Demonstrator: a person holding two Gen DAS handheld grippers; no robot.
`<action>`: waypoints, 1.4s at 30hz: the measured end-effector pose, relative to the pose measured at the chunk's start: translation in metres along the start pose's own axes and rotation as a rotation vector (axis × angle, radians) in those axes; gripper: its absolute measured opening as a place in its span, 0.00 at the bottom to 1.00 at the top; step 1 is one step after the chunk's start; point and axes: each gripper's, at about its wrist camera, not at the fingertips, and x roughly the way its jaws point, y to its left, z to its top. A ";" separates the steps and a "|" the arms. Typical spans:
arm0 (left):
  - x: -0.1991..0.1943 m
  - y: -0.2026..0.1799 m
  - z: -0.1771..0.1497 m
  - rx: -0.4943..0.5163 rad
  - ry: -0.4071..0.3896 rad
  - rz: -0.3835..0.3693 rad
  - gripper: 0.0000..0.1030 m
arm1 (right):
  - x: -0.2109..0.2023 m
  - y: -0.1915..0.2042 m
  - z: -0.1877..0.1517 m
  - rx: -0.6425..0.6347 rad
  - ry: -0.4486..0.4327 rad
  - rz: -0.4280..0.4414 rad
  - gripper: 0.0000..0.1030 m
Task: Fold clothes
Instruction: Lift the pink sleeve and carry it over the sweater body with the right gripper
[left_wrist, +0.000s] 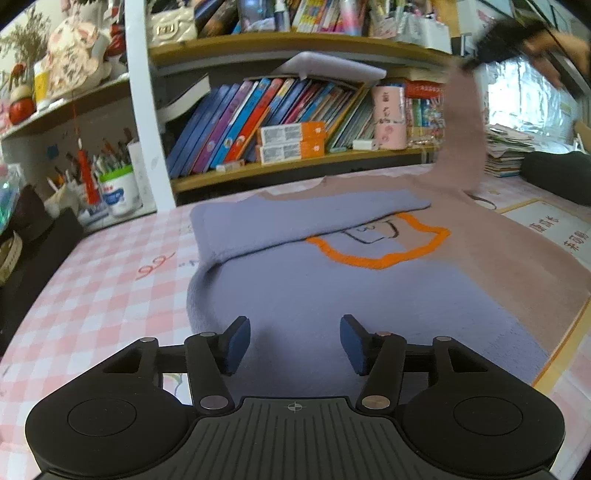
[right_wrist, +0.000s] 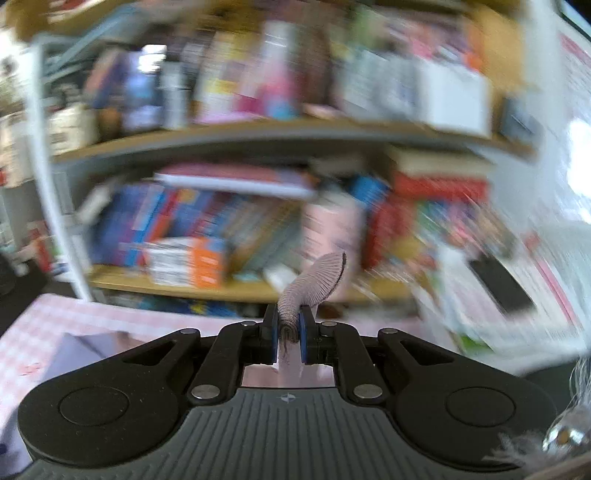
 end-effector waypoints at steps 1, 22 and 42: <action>-0.001 -0.001 0.000 0.005 -0.006 0.004 0.55 | 0.001 0.018 0.006 -0.027 -0.005 0.023 0.10; -0.017 -0.002 -0.002 0.013 -0.116 -0.020 0.61 | 0.078 0.227 -0.003 -0.289 0.134 0.283 0.10; -0.018 -0.002 -0.002 0.013 -0.119 -0.024 0.62 | 0.101 0.243 -0.019 -0.294 0.189 0.324 0.10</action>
